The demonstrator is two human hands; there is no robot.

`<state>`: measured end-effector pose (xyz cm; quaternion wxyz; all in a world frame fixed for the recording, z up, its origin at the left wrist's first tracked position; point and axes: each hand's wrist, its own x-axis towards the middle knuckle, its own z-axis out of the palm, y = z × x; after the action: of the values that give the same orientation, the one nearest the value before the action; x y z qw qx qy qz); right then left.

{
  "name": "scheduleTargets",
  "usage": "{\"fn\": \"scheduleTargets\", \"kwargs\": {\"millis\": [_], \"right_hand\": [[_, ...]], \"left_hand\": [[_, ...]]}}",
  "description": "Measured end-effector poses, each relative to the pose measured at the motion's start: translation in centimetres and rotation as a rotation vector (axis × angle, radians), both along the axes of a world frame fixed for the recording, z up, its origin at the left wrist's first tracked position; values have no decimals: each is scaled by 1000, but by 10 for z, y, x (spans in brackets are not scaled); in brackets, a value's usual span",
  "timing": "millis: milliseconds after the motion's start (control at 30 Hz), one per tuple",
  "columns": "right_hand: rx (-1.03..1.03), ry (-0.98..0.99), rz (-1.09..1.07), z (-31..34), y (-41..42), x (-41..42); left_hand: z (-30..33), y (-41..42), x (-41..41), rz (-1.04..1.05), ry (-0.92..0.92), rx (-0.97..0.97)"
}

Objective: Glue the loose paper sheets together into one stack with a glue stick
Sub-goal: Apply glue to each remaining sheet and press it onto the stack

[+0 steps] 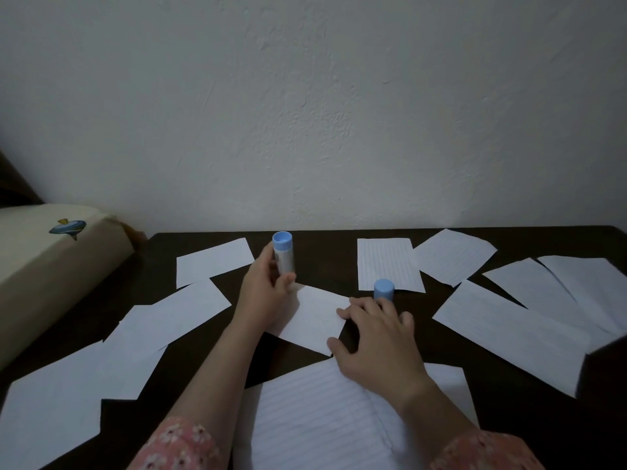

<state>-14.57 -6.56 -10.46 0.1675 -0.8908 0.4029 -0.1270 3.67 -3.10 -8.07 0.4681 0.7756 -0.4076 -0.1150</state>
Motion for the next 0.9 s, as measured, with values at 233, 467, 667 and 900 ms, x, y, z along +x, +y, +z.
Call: {"fn": "scheduleTargets", "kwargs": {"millis": [233, 467, 667, 900], "right_hand": [[-14, -4, -4, -2, 0, 0], [-21, -5, -4, -2, 0, 1], [-34, -24, 0, -3, 0, 0], [-42, -19, -10, -3, 1, 0]], "left_hand": [[-2, 0, 7, 90, 44, 13], [-3, 2, 9, 152, 77, -15], [4, 23, 19, 439, 570, -368], [23, 45, 2, 441, 588, -423]]}}
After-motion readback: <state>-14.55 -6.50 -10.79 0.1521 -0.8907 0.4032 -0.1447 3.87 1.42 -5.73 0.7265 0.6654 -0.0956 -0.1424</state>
